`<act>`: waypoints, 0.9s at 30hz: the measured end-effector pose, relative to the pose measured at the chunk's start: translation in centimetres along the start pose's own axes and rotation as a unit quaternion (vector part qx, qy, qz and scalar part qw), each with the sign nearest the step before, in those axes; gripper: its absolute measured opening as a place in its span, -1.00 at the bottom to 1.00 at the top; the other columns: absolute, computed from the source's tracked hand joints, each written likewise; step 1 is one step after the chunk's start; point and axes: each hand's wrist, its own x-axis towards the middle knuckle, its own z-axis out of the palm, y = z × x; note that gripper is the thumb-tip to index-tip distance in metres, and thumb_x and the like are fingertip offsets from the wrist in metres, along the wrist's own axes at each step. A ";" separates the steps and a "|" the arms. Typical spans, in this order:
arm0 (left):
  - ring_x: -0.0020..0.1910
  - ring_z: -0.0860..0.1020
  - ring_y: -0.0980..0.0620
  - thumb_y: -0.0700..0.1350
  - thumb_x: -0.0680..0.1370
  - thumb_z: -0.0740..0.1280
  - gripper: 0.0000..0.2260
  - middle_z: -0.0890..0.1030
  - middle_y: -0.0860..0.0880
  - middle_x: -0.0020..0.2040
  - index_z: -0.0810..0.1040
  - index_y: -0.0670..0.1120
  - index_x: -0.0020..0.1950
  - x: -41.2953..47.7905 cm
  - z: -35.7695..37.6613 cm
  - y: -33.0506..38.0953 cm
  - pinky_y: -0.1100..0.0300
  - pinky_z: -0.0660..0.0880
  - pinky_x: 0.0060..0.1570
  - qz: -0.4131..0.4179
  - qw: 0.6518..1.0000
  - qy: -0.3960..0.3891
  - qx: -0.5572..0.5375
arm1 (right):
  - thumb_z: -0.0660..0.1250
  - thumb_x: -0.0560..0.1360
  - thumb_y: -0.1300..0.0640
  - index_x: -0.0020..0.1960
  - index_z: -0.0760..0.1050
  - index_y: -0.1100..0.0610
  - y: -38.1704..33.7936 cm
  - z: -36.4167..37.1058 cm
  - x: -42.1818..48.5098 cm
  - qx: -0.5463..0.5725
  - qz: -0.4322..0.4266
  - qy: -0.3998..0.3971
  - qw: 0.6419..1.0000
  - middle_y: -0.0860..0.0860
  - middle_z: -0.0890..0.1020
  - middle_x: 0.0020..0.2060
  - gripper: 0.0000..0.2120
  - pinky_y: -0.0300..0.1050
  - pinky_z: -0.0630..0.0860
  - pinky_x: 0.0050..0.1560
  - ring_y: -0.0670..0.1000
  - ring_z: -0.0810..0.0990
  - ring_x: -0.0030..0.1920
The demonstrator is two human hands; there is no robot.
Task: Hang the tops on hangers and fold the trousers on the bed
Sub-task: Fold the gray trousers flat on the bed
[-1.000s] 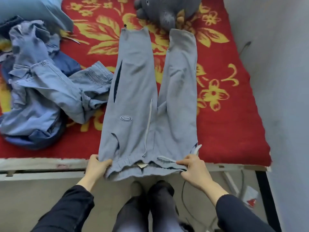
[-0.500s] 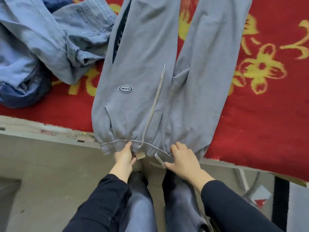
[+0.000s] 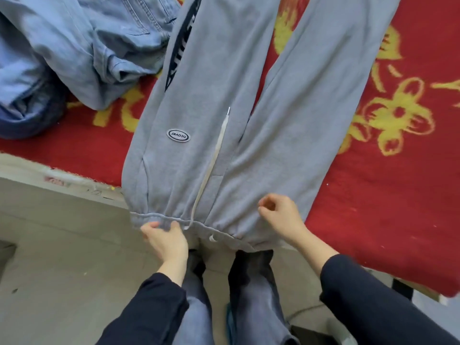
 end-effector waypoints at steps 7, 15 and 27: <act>0.00 0.45 0.03 -0.14 0.50 0.32 -0.86 0.42 0.04 -0.01 0.43 -0.04 0.02 -12.6 8.9 3.3 0.08 0.43 -0.09 0.399 0.853 -0.302 0.149 | 0.36 0.44 0.17 0.13 0.45 0.19 1.4 -11.3 6.9 0.027 0.085 0.266 0.960 0.07 0.53 -0.01 -0.71 -0.19 0.29 -0.08 0.02 0.47 -0.06; 0.10 0.26 -0.07 0.20 0.37 0.41 -0.37 0.24 -0.05 0.13 0.17 -0.03 0.24 -16.6 14.9 2.2 -0.02 0.46 -0.06 0.381 0.775 -0.261 0.431 | 0.45 0.36 0.17 0.26 0.33 0.17 1.5 -13.7 10.7 0.196 0.221 0.234 0.927 0.10 0.49 0.15 -0.47 0.01 0.54 -0.03 0.10 0.55 0.06; -0.35 0.33 0.01 -0.38 0.32 0.15 -0.95 0.38 -0.11 -0.36 0.39 -0.31 -0.27 -6.7 6.4 8.6 0.07 0.24 -0.31 0.180 0.830 -0.509 0.140 | 0.27 0.36 0.30 0.15 0.45 0.07 -7.1 -15.1 11.1 0.292 0.113 0.149 0.938 0.06 0.60 -0.19 -0.63 -0.16 0.54 -0.46 -0.04 0.53 -0.59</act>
